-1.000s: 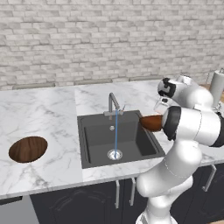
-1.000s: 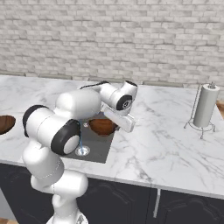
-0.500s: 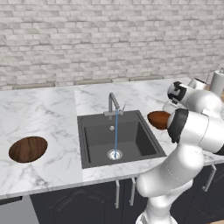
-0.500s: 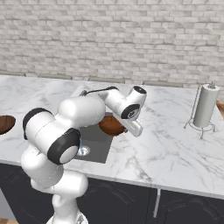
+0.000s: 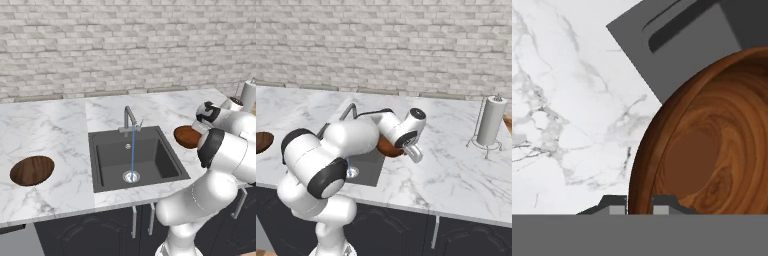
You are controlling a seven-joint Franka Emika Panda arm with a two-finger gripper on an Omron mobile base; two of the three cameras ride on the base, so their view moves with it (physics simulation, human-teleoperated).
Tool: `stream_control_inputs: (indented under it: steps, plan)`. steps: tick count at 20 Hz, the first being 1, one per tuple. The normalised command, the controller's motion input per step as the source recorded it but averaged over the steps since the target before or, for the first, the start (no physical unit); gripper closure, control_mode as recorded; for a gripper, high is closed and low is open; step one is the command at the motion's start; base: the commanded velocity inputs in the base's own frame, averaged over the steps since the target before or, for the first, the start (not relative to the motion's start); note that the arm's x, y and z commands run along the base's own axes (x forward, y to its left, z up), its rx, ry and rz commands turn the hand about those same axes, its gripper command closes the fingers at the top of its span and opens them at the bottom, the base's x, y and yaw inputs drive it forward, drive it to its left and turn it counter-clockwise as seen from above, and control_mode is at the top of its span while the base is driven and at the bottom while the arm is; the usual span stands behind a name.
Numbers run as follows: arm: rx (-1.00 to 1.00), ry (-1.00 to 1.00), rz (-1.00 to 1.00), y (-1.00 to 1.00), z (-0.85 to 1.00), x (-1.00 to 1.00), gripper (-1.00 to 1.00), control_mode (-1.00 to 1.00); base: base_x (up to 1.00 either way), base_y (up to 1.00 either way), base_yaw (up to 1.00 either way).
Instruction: Rinse each bowl for a few seconds and place them down in the sink or on the counter.
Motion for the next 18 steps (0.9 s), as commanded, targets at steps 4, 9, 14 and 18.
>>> stream_control_inputs:
  steps: [4,9,14,18]
  plan:
    - [-0.02,-0.08,-0.09,-0.12,-0.08,0.00,1.00,-1.00,0.00,0.00,0.00]
    - [-0.02,-0.01,-0.12,-0.04,-0.07,0.04,1.00,-1.00,0.00,0.00,0.00]
    - [0.00,0.02,-0.13,0.00,-0.08,0.12,1.00,-1.00,0.00,0.00,0.00]
    - [0.00,0.06,-0.12,0.00,-0.13,0.21,1.00,-1.00,0.00,0.00,0.00]
